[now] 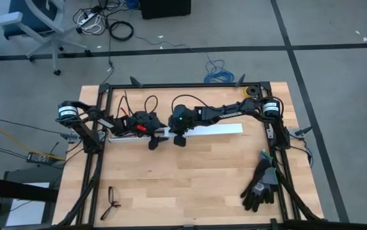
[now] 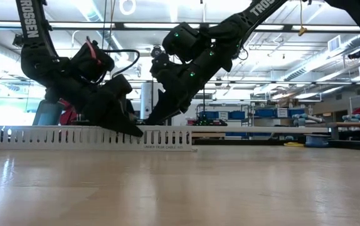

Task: Ziptie cables
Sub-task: Close the white cable duct with the white cable duct cover

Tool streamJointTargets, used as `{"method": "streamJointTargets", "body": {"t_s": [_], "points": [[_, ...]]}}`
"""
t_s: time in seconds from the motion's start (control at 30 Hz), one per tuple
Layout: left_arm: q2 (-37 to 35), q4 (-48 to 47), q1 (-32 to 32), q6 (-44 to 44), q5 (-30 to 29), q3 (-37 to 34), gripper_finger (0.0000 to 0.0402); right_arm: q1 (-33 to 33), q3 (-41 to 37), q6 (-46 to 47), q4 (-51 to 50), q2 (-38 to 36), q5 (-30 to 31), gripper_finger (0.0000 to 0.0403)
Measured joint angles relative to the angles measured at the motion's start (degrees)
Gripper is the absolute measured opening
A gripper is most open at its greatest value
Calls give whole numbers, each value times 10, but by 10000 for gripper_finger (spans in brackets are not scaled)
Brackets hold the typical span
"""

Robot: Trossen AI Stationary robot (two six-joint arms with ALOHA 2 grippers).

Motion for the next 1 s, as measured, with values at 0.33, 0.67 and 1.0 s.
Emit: {"method": "streamJointTargets", "body": {"t_s": [0.33, 0.67, 1.0], "points": [[-56, -68, 2, 14, 18, -27, 349, -10, 0, 11, -14, -1, -20, 0], [-138, -19, 2, -3, -40, -124, 346, -11, 0, 11, -15, -1, -29, 0], [-110, -2, 1, 16, -40, -105, 318, -11, 0, 16, -12, -1, -30, 0]]}}
